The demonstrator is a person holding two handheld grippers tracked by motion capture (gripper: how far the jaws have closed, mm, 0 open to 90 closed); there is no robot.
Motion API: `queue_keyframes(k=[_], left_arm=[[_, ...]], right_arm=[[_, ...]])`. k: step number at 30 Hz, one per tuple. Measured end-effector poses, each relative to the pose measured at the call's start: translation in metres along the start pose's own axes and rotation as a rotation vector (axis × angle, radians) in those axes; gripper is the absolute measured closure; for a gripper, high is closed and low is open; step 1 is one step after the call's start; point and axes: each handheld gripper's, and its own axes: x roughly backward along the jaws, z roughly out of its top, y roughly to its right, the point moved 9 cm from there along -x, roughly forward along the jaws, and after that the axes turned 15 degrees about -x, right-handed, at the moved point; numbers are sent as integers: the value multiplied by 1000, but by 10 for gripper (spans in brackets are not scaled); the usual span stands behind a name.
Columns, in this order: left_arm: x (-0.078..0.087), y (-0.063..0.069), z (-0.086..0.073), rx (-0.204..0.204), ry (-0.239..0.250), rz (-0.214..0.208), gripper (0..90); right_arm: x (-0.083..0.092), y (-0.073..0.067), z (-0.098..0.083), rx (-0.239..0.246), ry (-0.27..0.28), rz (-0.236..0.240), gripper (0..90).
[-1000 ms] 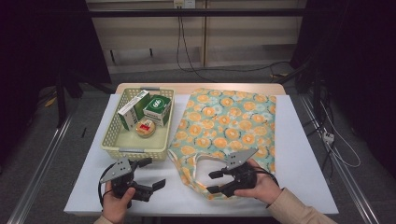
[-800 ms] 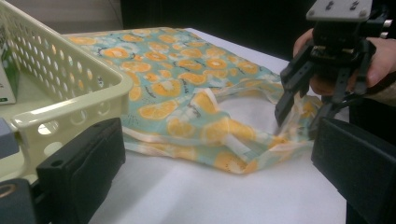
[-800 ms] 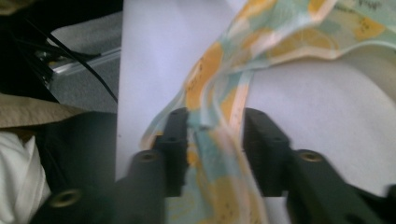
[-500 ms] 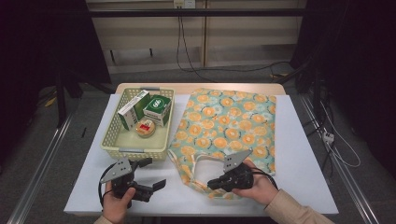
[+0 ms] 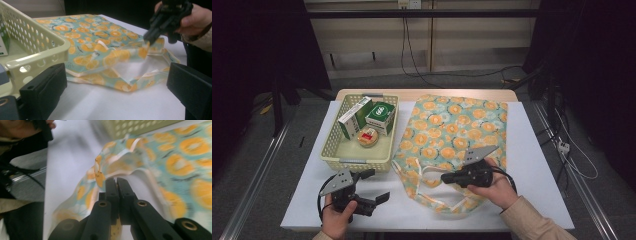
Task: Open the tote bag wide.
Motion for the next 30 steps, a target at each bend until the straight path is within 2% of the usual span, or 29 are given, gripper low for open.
queue_keyframes(k=[4, 8, 12, 16, 18, 22, 30], left_arm=[[0, -1, -1, -3, -4, -1, 26], [0, -1, 0, -1, 0, 1, 26], [0, -1, 0, -1, 1, 2, 26], [1, -1, -1, 0, 1, 0, 26], [1, -1, -1, 0, 2, -1, 26], [2, -1, 0, -2, 2, 0, 26], [4, -2, -1, -1, 3, -1, 26]], right_arm=[[17, 16, 18, -20, 57, -34, 890], [25, 43, 29, -64, 71, -77, 890], [28, 70, 38, -79, 83, -142, 889], [25, 91, 44, -114, 83, -151, 889], [21, 98, 47, -155, 89, -119, 888], [15, 116, 50, -176, 60, -143, 886], [9, 152, 64, -253, 73, -156, 885]])
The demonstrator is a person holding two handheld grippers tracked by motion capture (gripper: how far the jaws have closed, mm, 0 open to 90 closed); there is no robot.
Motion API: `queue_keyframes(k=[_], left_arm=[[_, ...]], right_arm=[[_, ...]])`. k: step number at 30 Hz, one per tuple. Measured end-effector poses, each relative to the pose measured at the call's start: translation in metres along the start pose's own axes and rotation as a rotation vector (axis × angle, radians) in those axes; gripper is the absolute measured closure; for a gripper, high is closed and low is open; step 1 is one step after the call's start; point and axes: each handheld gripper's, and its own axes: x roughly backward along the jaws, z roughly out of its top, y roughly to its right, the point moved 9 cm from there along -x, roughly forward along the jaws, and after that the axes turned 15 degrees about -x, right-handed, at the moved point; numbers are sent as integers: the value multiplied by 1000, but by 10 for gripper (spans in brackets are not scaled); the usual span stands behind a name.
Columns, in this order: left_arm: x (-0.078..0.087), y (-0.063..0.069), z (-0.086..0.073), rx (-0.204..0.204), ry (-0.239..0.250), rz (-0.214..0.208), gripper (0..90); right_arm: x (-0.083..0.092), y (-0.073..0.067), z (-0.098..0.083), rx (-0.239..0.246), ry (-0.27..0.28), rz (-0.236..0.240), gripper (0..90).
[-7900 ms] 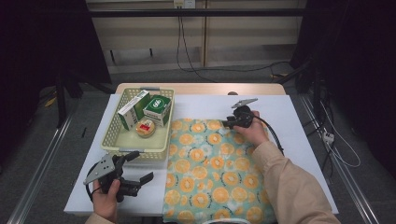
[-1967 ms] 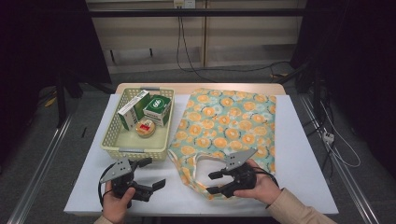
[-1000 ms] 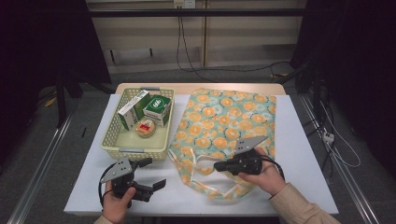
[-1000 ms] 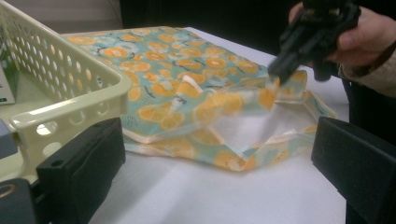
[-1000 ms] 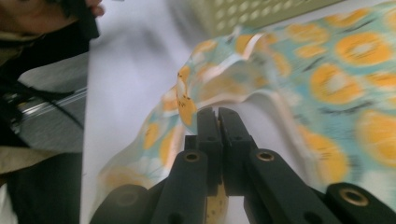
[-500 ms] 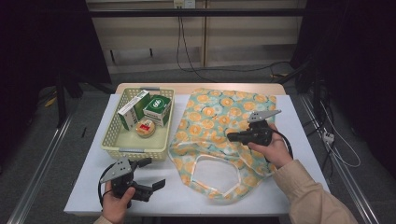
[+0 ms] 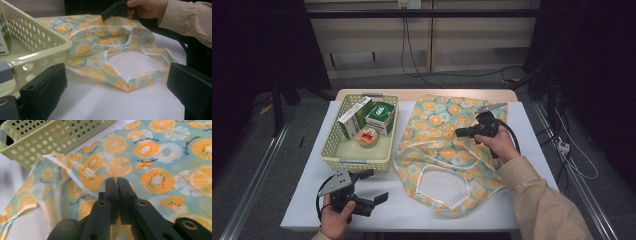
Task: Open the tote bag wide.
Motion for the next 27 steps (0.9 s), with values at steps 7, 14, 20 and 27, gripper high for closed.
queue_keyframes(k=[7, 14, 20, 27], left_arm=[[2, -1, -1, 6, 3, 1, 26], [0, -1, 1, 2, 9, -6, 26], [-1, 0, 1, 1, 4, -12, 26], [-2, 0, 1, -6, -1, -7, 26]], right_arm=[[-13, 15, -3, 9, -25, -50, 862], [-4, 21, 1, 49, 7, -162, 643], [13, 5, 2, 60, 45, -141, 565], [17, -30, -24, 131, 7, -55, 561]])
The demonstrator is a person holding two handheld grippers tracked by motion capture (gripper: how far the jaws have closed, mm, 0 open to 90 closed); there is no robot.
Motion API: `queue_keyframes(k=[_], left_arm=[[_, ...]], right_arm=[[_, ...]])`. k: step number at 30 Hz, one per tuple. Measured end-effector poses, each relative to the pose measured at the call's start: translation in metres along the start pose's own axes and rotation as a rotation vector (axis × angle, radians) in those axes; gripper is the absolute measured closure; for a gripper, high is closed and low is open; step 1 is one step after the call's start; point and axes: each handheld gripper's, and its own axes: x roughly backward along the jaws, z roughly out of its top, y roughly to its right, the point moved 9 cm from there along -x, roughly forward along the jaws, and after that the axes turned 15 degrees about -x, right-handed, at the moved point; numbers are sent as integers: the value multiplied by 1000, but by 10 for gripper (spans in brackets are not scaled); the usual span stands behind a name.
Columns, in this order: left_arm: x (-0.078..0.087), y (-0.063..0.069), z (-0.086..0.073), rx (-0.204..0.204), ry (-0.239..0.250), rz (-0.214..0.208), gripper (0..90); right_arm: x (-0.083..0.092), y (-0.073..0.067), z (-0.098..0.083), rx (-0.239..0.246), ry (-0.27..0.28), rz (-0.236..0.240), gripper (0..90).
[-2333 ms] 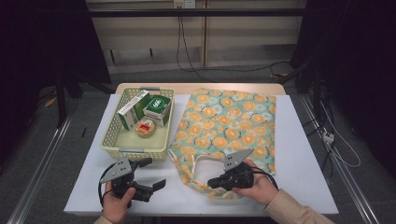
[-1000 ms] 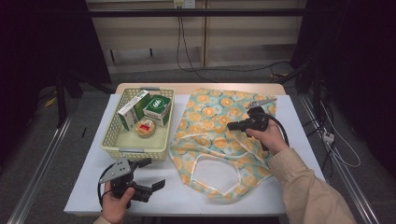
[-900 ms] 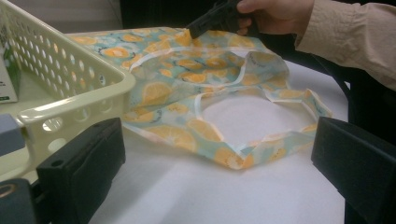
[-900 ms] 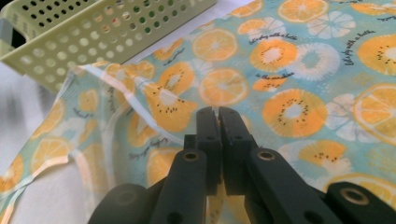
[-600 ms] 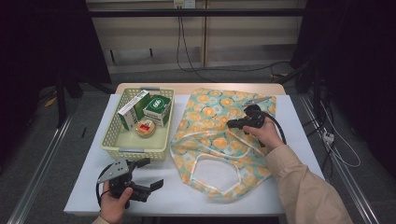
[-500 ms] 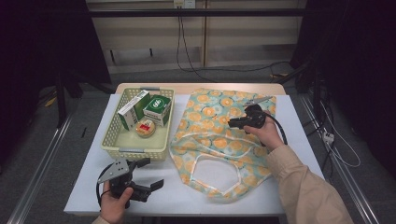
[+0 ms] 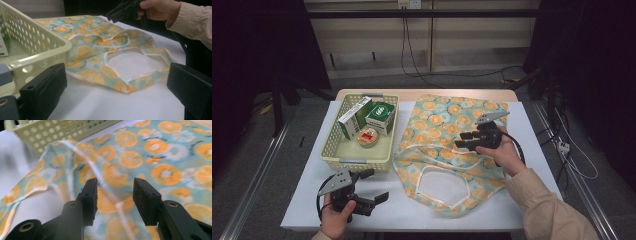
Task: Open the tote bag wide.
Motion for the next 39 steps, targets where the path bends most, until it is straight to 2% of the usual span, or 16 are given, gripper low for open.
queue_keyframes(k=[3, 8, 14, 15, 17, 20, 23, 27, 33, 39], left_arm=[[-1, 1, 0, 5, 0, 0, 26], [-2, 1, 0, 3, -2, -1, 26], [-3, 2, 0, 2, -4, -5, 26], [-2, 2, -1, -1, -9, -4, 26], [-2, 2, -1, -2, -10, -3, 27], [-2, 2, -1, -2, -6, -4, 26], [-2, 2, -1, -2, -7, -4, 26], [-2, 3, 1, 0, -2, -6, 26], [-2, 2, 0, -3, -6, -4, 26], [-1, 2, 1, -4, 0, -4, 26]], right_arm=[[-2, -11, -15, 29, -22, 18, 584], [-8, -24, -40, 63, -63, 55, 687], [-24, -32, -64, 136, -128, 33, 733], [-26, -33, -65, 143, -130, 28, 733], [-30, -37, -67, 141, -129, 49, 722], [-35, -39, -69, 184, -134, 24, 715], [-37, -38, -67, 177, -117, 4, 807], [-37, -38, -67, 164, -120, 26, 894], [-34, -44, -69, 160, -144, 46, 900], [-28, -62, -75, 172, -183, 88, 900]])
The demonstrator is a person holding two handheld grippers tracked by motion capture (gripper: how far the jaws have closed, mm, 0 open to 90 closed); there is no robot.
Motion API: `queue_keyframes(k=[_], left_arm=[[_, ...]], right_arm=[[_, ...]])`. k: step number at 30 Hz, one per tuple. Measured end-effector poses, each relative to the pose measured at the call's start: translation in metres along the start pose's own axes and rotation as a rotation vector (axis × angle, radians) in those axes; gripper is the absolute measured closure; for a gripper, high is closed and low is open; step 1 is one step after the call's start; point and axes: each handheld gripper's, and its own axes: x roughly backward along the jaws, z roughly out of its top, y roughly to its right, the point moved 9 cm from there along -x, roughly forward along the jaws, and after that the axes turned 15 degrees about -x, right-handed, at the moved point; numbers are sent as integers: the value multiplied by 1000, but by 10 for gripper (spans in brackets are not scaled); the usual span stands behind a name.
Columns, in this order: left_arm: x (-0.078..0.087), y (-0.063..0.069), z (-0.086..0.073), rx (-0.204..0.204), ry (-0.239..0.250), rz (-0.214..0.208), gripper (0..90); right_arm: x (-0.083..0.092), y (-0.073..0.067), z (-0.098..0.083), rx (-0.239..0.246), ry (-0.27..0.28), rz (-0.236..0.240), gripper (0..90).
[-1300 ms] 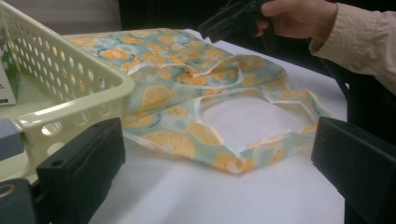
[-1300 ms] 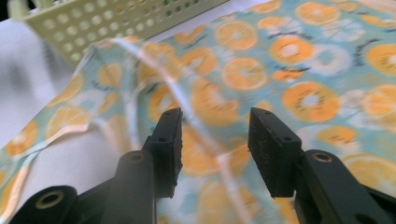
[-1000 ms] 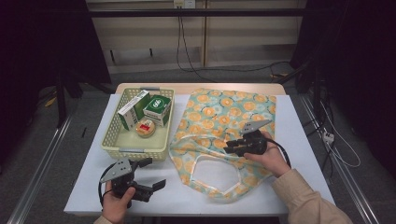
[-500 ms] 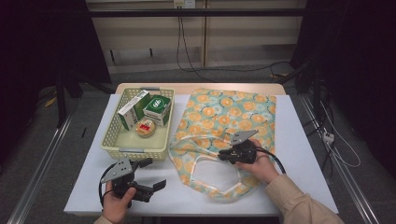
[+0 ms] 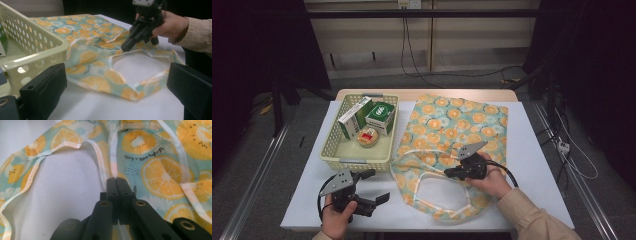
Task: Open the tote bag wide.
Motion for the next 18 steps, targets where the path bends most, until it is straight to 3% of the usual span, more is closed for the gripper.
queue_keyframes(k=[3, 7, 12, 18], left_arm=[[0, 0, 0, 0, 1, 1, 27], [-1, 0, 0, 3, 1, 0, 26], [-1, 1, 1, 1, 0, 0, 26], [0, 0, -1, 3, -2, 4, 26]], right_arm=[[4, -6, 2, -3, 10, 17, 900], [12, -2, 11, -36, 58, 36, 900], [17, 13, 19, -84, 92, 27, 900], [25, 38, 33, -111, 110, -21, 900]])
